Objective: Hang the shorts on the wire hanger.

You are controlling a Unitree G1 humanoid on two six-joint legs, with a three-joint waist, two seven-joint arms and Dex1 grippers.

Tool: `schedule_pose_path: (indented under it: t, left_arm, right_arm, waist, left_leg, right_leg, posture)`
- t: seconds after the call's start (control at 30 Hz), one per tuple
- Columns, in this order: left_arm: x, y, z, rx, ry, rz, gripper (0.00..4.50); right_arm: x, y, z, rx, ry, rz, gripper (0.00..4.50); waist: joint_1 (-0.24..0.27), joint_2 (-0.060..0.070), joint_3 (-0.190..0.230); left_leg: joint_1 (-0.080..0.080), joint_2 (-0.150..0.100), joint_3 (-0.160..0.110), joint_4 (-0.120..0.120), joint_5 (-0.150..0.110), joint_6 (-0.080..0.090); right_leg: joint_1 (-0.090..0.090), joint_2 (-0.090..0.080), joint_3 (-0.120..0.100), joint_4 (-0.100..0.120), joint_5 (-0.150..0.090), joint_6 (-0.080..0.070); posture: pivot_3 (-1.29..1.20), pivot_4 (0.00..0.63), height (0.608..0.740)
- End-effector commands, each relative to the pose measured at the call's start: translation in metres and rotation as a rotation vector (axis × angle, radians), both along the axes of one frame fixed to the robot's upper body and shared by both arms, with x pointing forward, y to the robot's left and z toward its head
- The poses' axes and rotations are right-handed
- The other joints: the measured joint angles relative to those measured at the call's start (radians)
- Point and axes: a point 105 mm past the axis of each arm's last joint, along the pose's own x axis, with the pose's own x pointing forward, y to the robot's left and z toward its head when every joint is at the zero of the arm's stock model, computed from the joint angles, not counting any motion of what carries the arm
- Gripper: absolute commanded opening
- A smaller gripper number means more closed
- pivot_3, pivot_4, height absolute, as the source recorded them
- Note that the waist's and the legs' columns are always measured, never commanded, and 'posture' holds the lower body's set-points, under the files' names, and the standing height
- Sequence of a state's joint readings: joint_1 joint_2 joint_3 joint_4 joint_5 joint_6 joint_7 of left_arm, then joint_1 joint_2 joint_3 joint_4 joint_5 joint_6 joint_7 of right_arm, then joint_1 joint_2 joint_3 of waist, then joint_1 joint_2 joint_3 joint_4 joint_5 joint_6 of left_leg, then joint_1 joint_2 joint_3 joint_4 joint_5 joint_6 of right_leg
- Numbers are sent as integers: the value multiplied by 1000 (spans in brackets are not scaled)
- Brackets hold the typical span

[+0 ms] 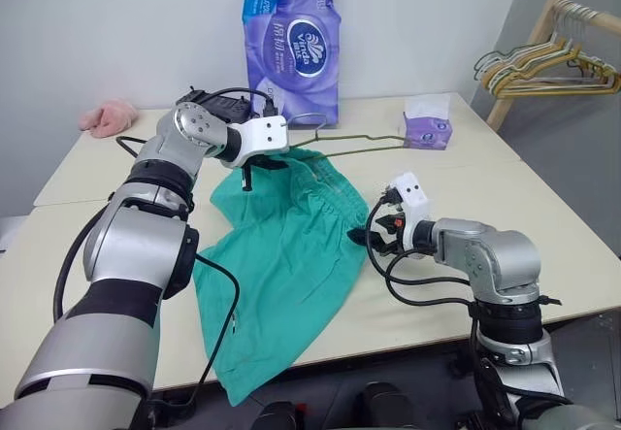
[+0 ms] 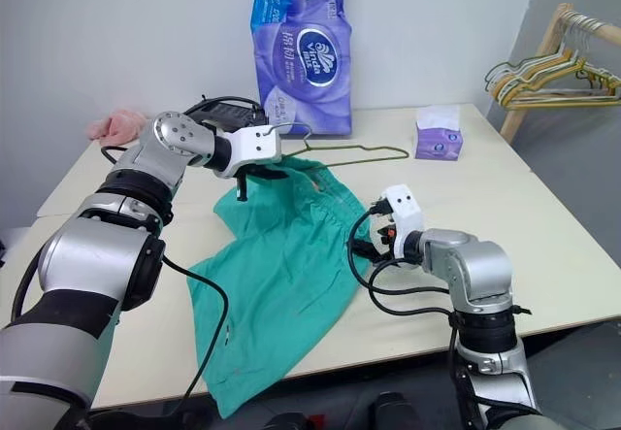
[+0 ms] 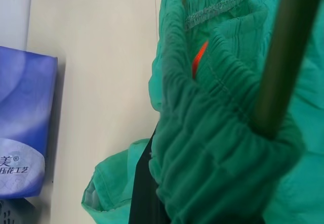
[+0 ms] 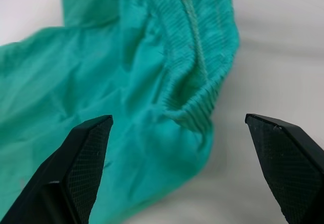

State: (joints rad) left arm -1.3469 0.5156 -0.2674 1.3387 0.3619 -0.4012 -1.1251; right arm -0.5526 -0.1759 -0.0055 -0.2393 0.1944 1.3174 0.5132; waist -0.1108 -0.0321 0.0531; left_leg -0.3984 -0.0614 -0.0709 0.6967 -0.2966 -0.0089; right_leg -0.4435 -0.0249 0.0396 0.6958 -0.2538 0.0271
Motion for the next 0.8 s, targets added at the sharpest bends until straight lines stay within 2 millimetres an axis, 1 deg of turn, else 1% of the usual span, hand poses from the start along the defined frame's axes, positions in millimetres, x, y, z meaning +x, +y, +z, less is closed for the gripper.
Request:
schedule_pose_path:
  t: [0.03, 0.13, 0.23, 0.33, 0.37, 0.43, 0.47, 0.57, 0.77, 0.8]
  left_arm:
    - [3, -8, 28, -47, -79, -23, 0]
    - [3, -6, 28, -49, -79, -17, 0]
    - [3, -6, 28, -48, -77, -16, 0]
    - [3, -6, 29, -50, -79, -15, 0]
    - [3, -6, 29, -52, -81, -15, 0]
    - [3, -7, 30, -55, -83, -15, 0]
    - [3, -7, 31, -55, -83, -15, 0]
    - [3, -6, 30, -56, -84, -12, 0]
    - [3, -3, 29, -57, -82, -5, 0]
    - [3, -3, 29, -58, -82, -5, 0]
  right_arm:
    - [6, 4, 10, 9, -67, -15, 4465]
    - [16, 6, 12, 11, -90, -41, 4465]
    - [20, 18, 20, 50, -103, -30, 4465]
    - [20, 29, 23, 79, -105, -3, 4465]
    - [20, 30, 23, 84, -102, 2, 4298]
    - [18, 33, 20, 89, -92, 18, 3900]
    - [17, 33, 17, 82, -85, 25, 3575]
    - [14, 30, 7, 43, -67, 39, 2547]
    - [8, 21, -8, -50, -65, 73, 331]
    - [7, 20, -11, -62, -64, 77, 37]
  waist:
    - [-1, 0, 0]
    - [-1, 0, -1]
    - [-2, 0, -1]
    - [-4, 0, -1]
    - [-3, 0, -1]
    - [-3, 0, -3]
    - [-3, 0, -3]
    - [-3, 0, -3]
    - [-3, 0, -3]
    - [-3, 0, -3]
  left_leg:
    - [0, 0, 0, 0, 0, 0]
    - [0, 0, 0, 0, 0, 0]
    - [0, 0, 0, 0, 0, 0]
    - [0, 0, 0, 0, 0, 0]
    - [0, 0, 0, 0, 0, 0]
    - [0, 0, 0, 0, 0, 0]
    - [0, 0, 0, 0, 0, 0]
    - [0, 0, 0, 0, 0, 0]
    - [0, 0, 0, 0, 0, 0]
    - [0, 0, 0, 0, 0, 0]
  right_leg:
    - [0, 0, 0, 0, 0, 0]
    - [0, 0, 0, 0, 0, 0]
    - [0, 0, 0, 0, 0, 0]
    - [0, 0, 0, 1, 0, 0]
    - [0, 0, 0, 1, 0, 0]
    - [0, 0, 0, 0, 0, 0]
    - [0, 0, 0, 0, 0, 0]
    - [0, 0, 0, 0, 0, 0]
    - [0, 0, 0, 0, 0, 0]
    - [0, 0, 0, 0, 0, 0]
  posture:
    - [-74, 0, 740]
    - [-74, 0, 740]
    - [-71, 0, 740]
    - [-70, 0, 740]
    - [-67, 0, 740]
    - [-66, 0, 740]
    - [-66, 0, 740]
    - [-63, 0, 740]
    - [-60, 0, 740]
    - [-58, 0, 740]
